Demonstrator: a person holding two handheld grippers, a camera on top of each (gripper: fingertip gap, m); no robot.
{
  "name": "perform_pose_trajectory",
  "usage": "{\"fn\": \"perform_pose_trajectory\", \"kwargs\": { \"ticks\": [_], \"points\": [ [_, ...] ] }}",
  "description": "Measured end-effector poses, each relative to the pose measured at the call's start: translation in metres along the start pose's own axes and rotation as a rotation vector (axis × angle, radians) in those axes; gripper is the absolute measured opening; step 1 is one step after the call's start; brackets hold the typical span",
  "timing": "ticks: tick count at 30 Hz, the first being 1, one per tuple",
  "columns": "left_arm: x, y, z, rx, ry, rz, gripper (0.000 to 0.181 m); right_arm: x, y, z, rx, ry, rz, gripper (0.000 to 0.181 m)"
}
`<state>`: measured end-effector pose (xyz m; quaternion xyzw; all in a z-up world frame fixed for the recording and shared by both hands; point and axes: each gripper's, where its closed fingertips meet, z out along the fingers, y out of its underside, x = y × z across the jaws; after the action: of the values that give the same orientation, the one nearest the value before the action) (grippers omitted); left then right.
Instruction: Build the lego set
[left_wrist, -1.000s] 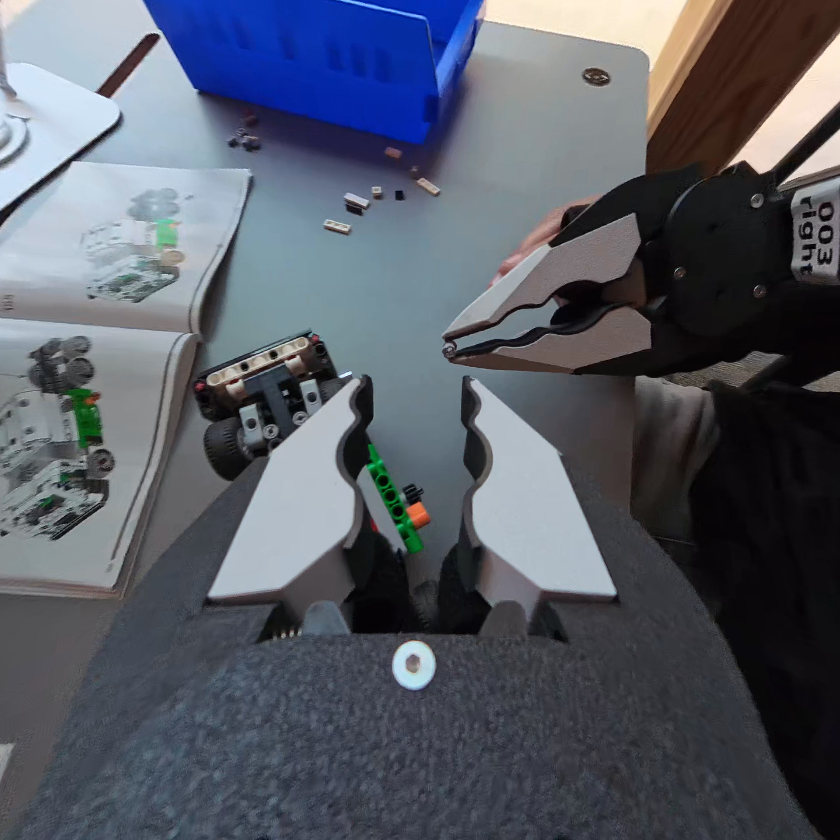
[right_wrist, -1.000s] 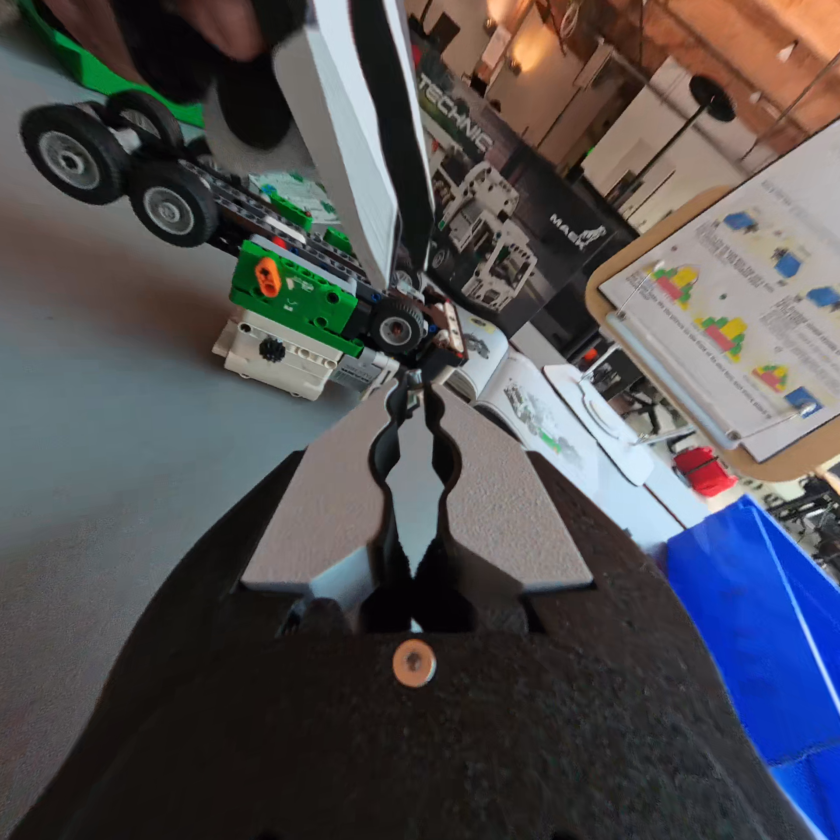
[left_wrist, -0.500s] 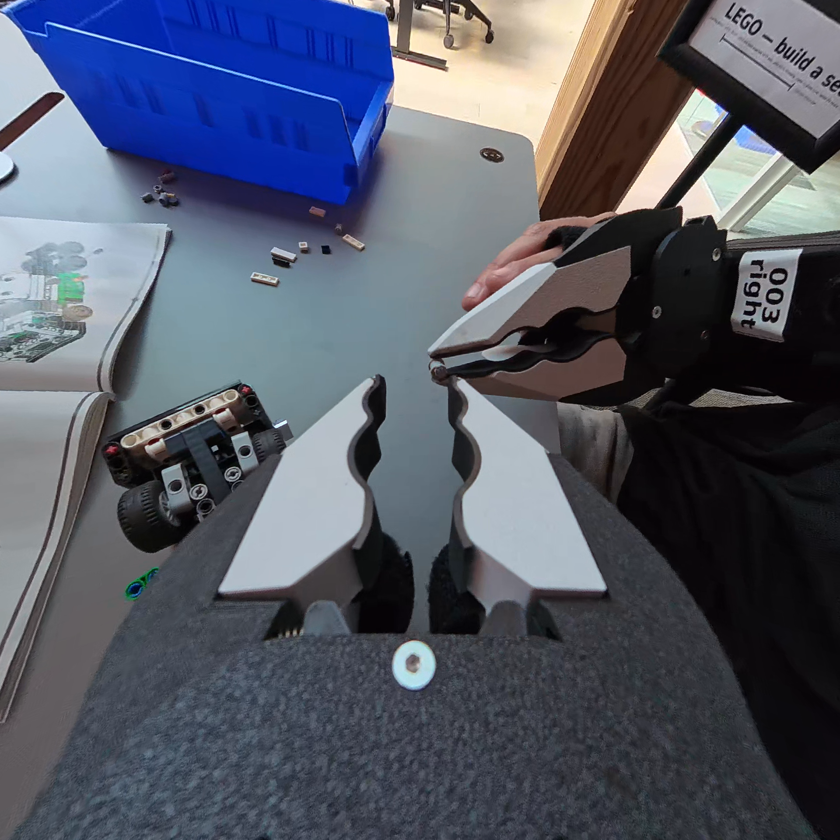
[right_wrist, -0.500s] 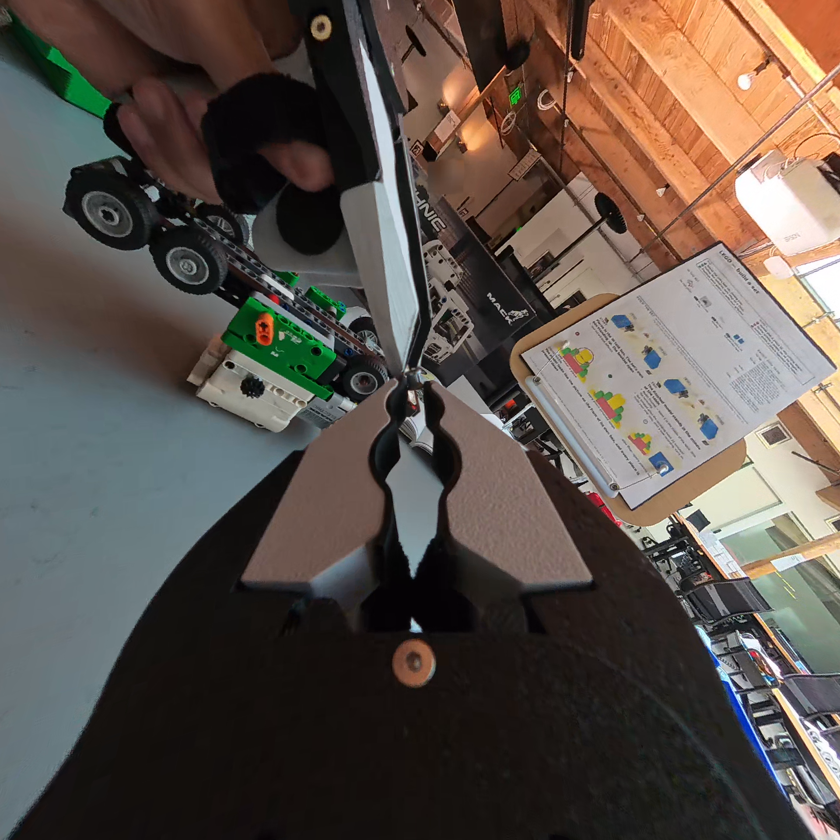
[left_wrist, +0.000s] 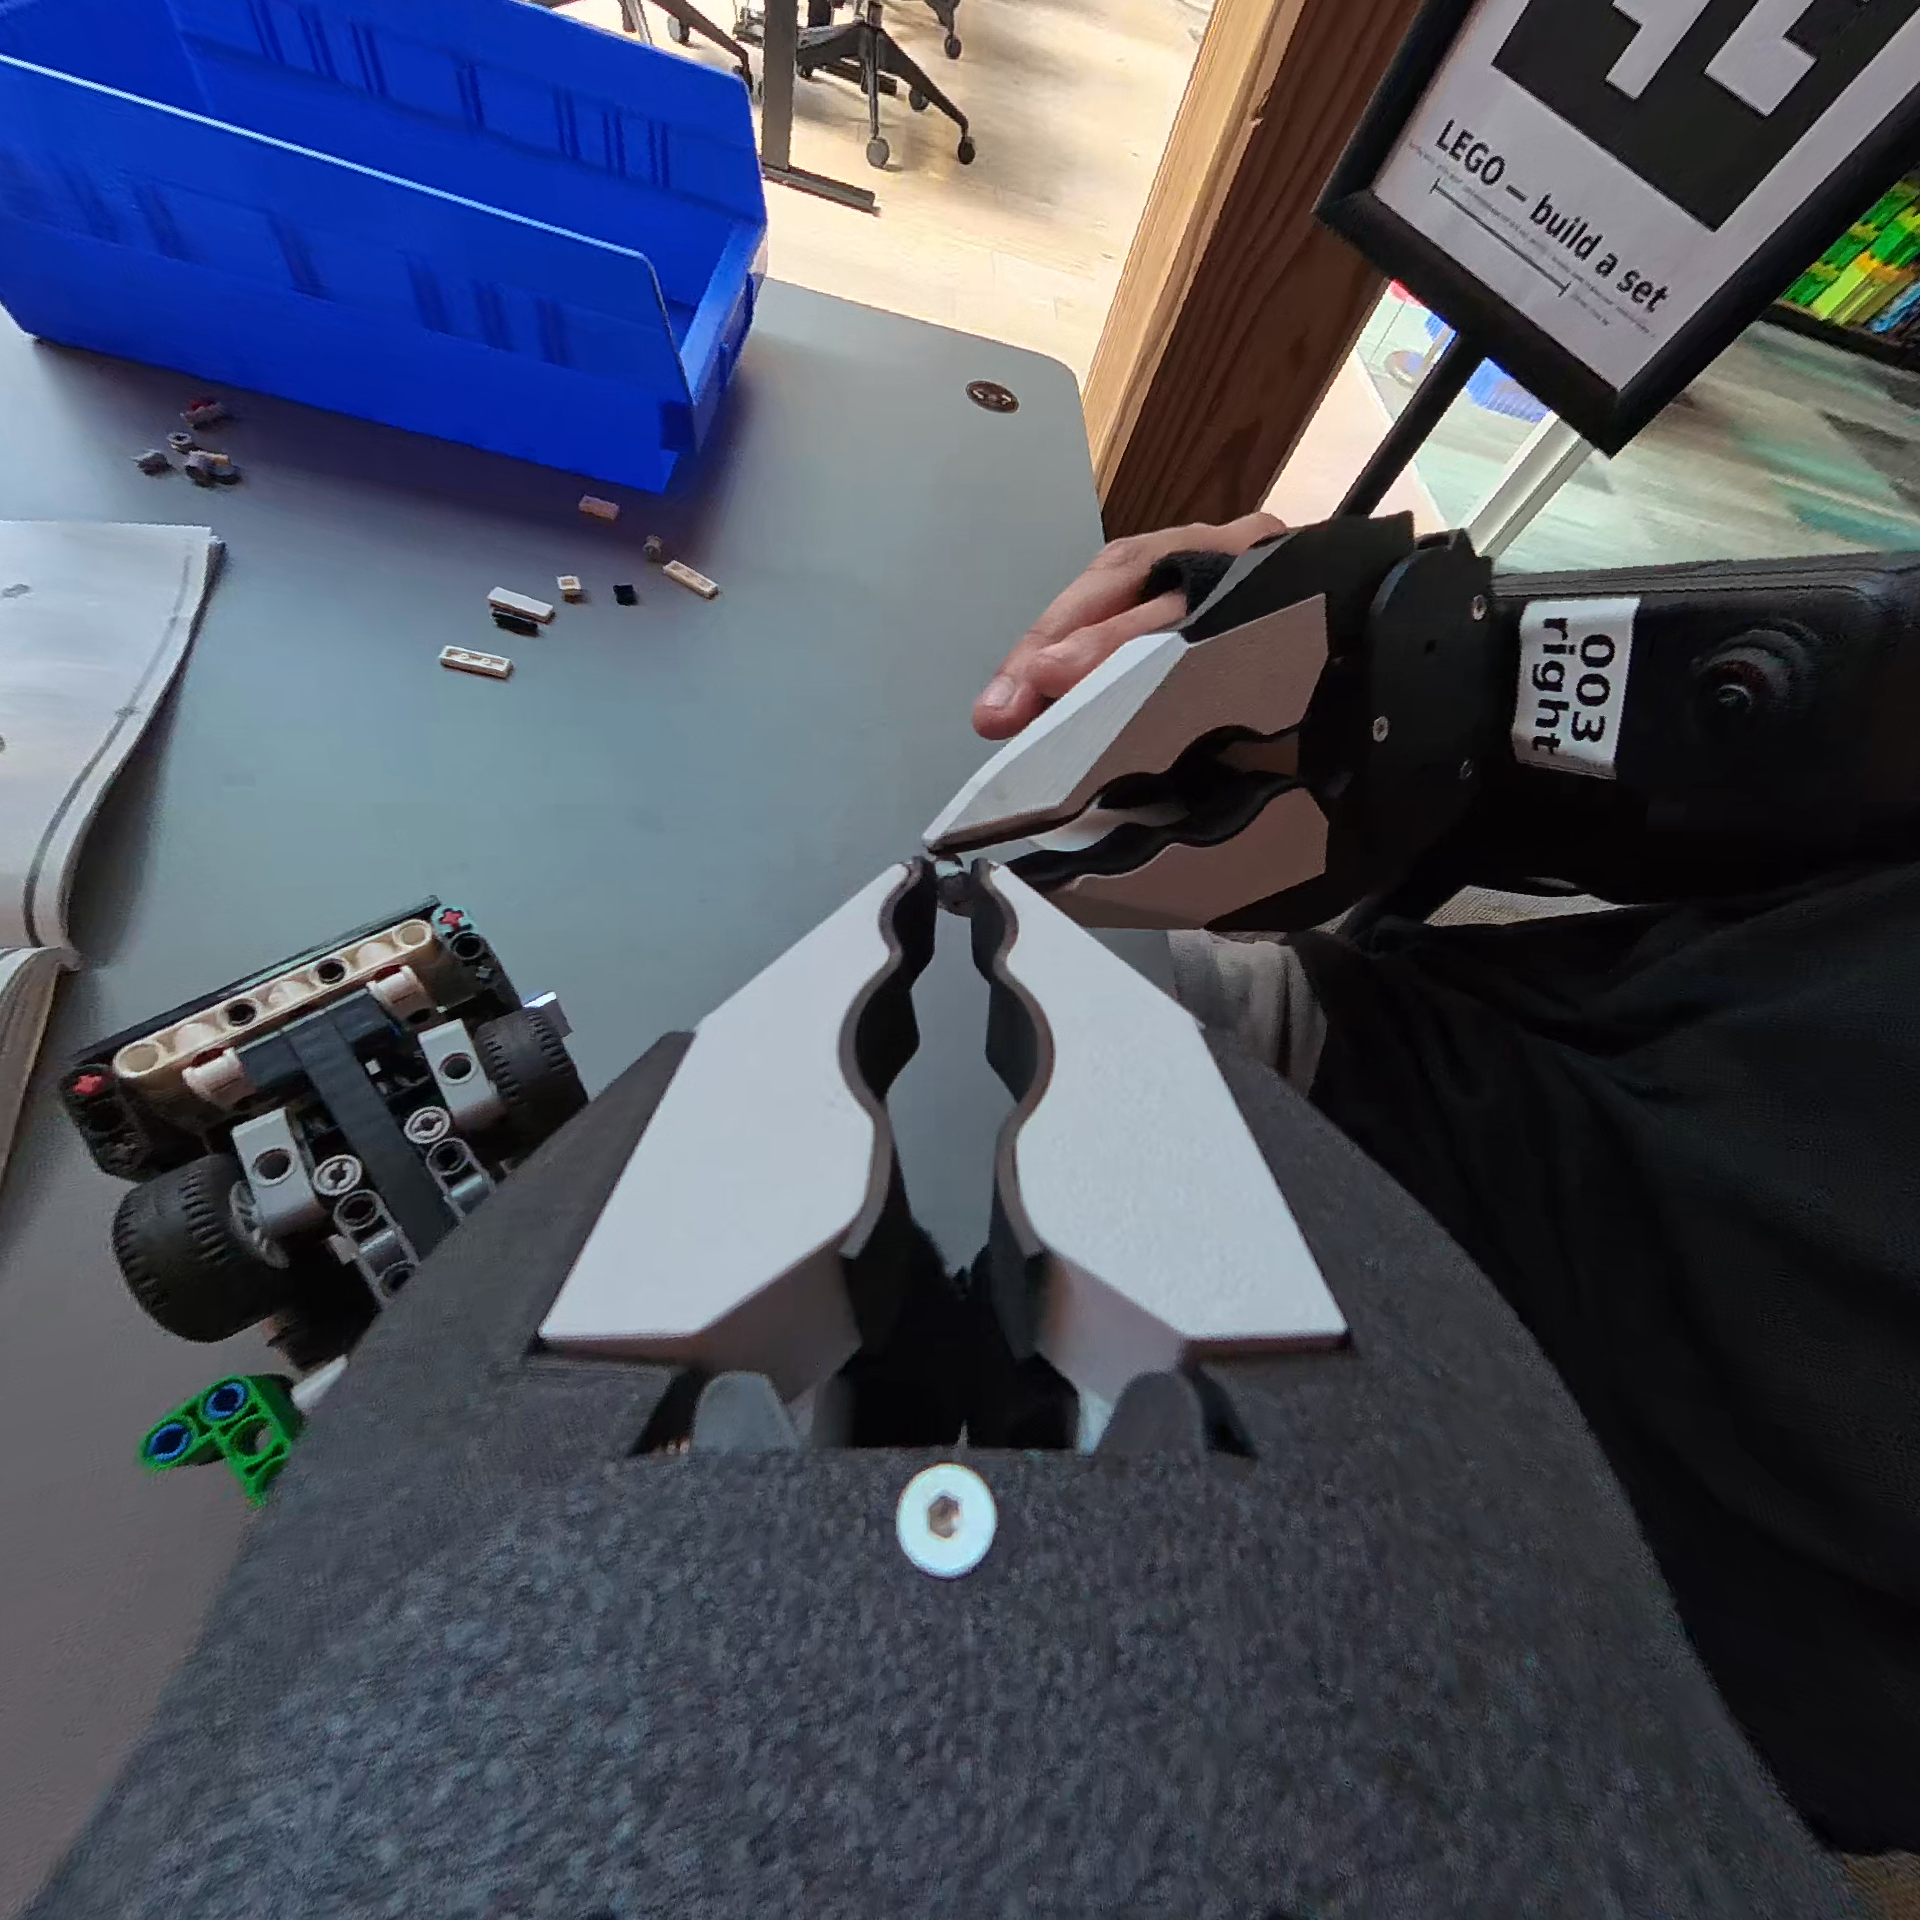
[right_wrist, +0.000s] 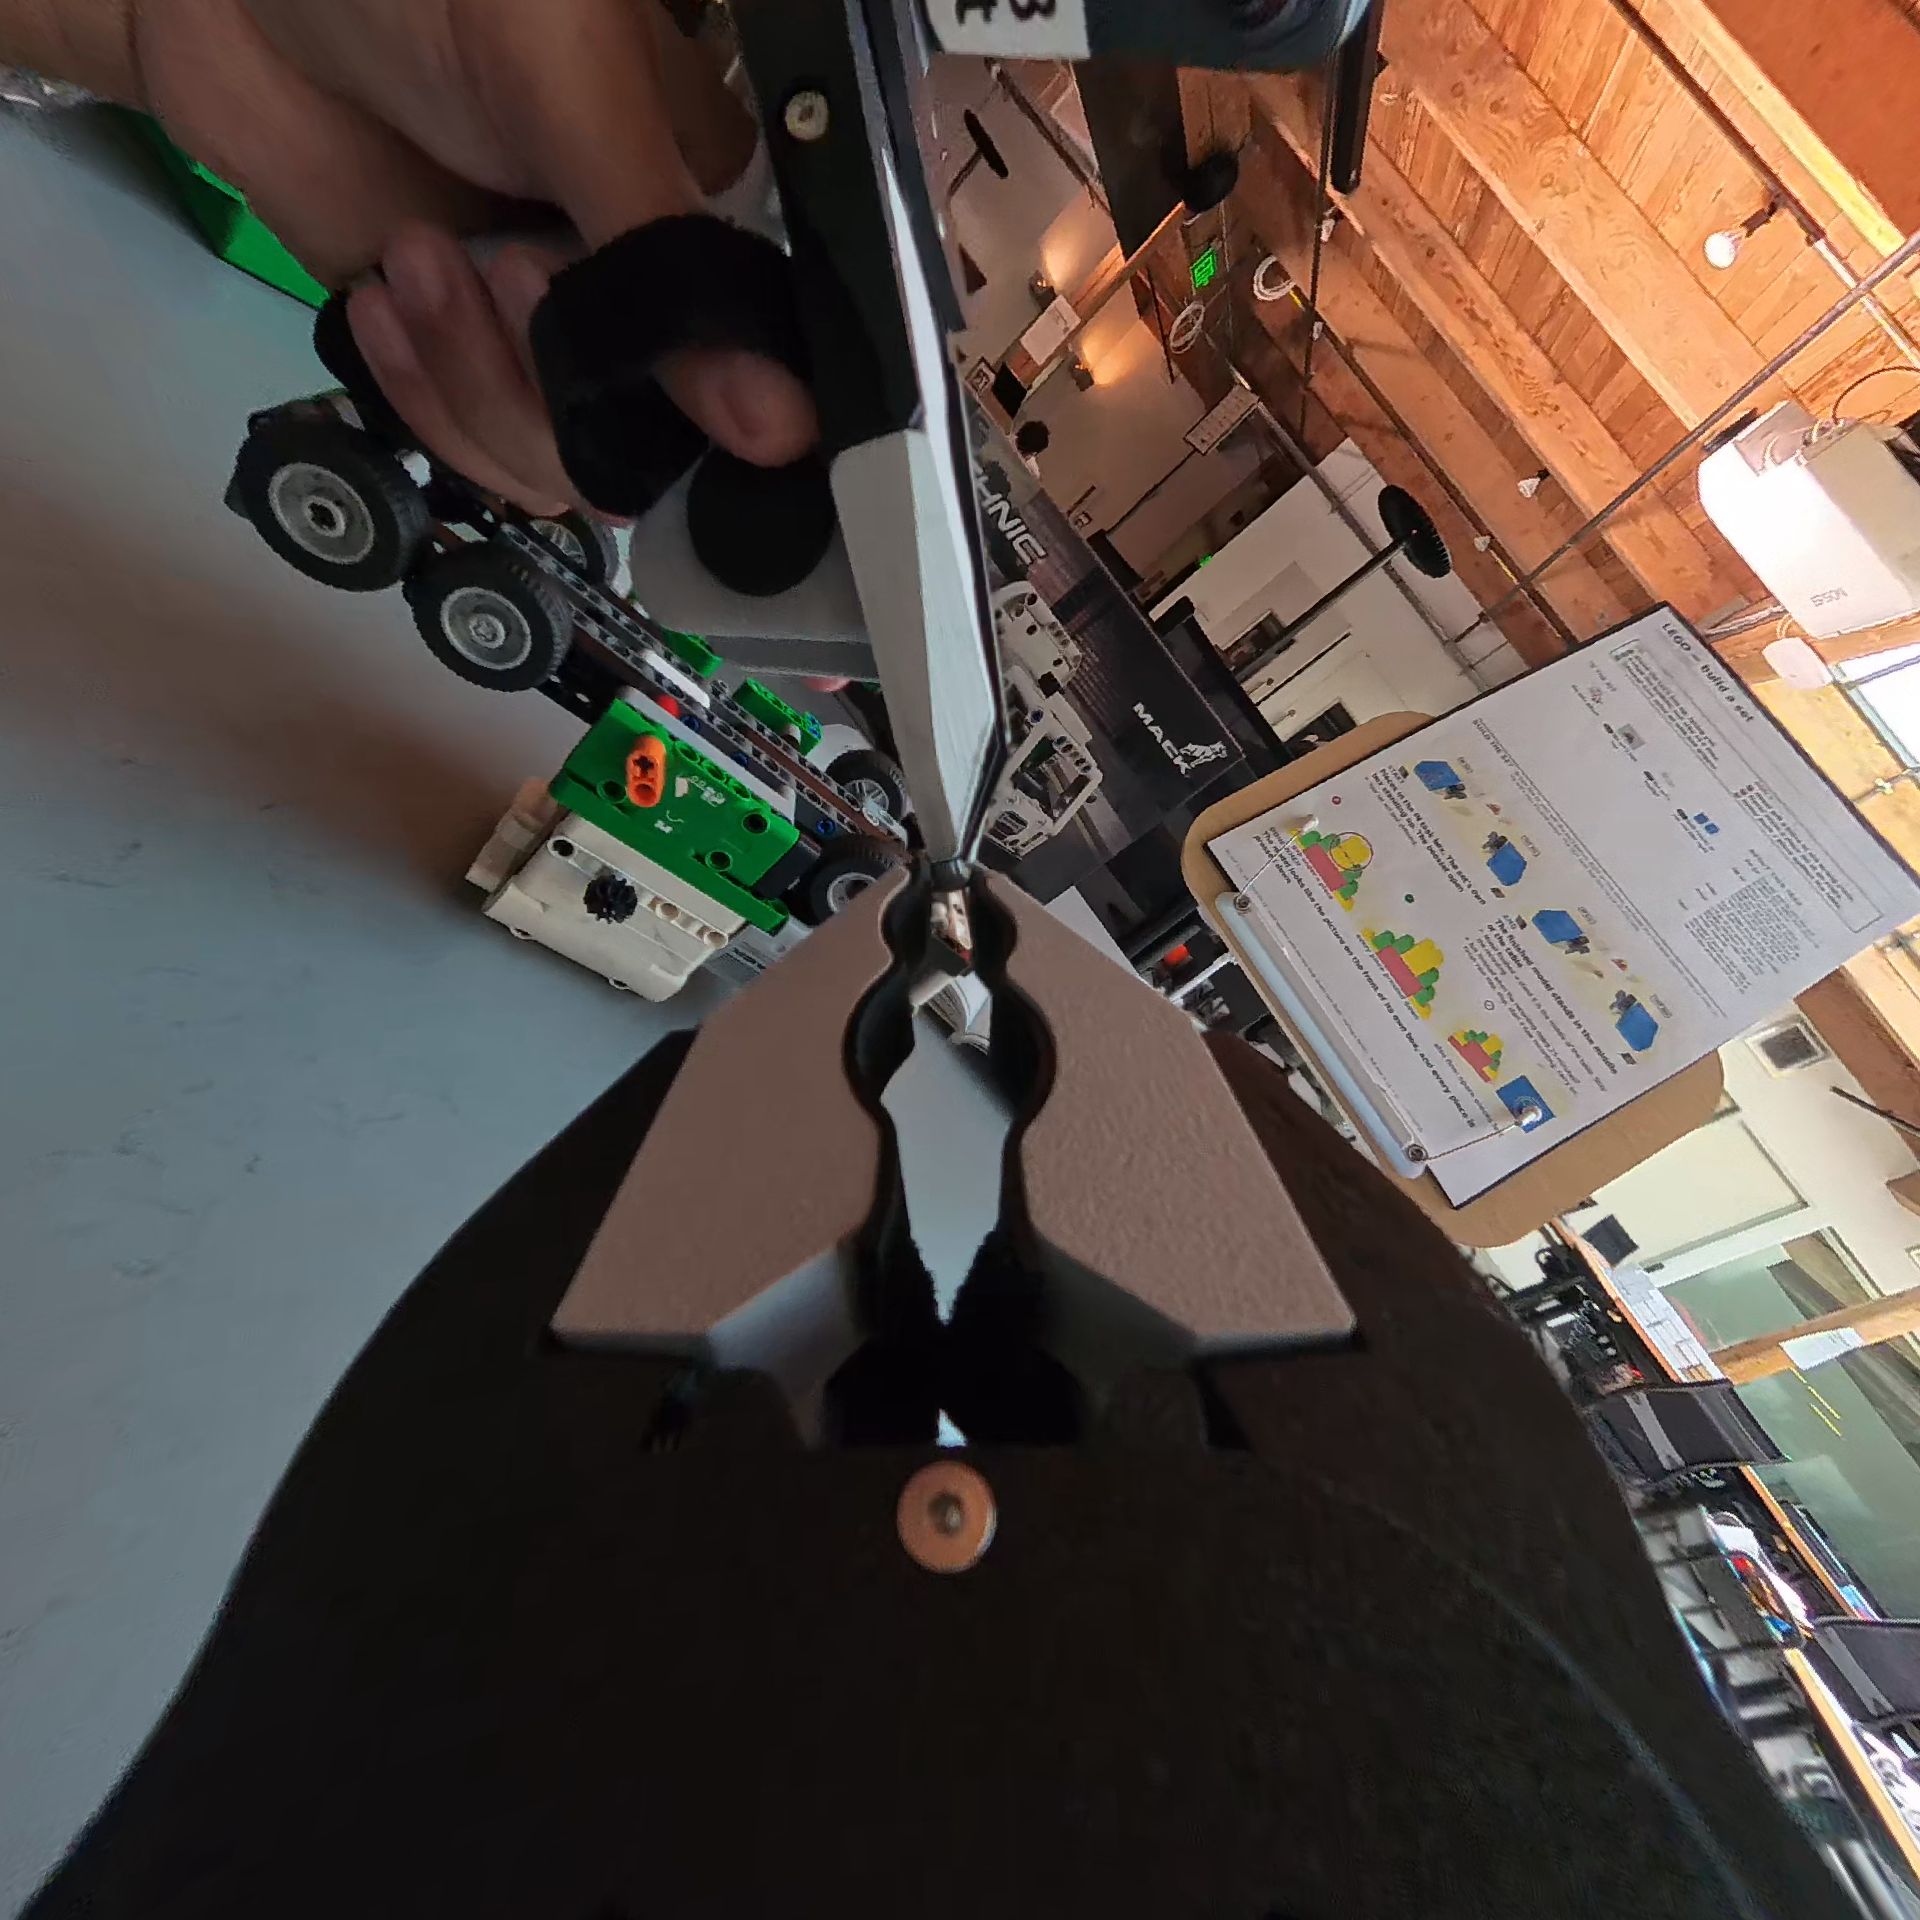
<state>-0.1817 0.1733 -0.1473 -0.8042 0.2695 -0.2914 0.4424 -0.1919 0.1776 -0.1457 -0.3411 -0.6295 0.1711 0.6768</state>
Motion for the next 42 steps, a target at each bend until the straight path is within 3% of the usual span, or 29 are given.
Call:
{"fn": "perform_pose_trajectory", "kwargs": {
  "ticks": [8,14,20,35,37,39,42],
  "points": [
    [0.01,-0.014,-0.013,0.102,0.158,-0.165,0.005,0.005,-0.015,-0.01,0.103,-0.103,0.143,0.01],
    [0.027,-0.025,-0.022,0.175,0.368,-0.33,0.004,0.012,-0.031,-0.024,0.182,-0.056,-0.042,0.011],
    [0.045,-0.025,-0.023,0.173,0.511,-0.351,0.004,0.012,-0.048,-0.033,0.23,-0.044,-0.181,0.011],
    [0.059,-0.024,-0.024,0.153,0.581,-0.331,0.004,0.007,-0.056,-0.039,0.272,-0.072,-0.184,0.005],
    [0.055,-0.026,-0.023,0.163,0.546,-0.306,0.005,0.01,-0.053,-0.036,0.247,-0.064,-0.171,0.005],
    [0.036,-0.031,-0.022,0.202,0.396,-0.249,0.007,0.009,-0.043,-0.028,0.185,-0.075,-0.142,0.005],
    [-0.032,-0.025,-0.03,0.181,-0.095,-0.102,0.04,0.002,0.003,0.001,-0.041,-0.12,0.004,0.005]
  ]
}}
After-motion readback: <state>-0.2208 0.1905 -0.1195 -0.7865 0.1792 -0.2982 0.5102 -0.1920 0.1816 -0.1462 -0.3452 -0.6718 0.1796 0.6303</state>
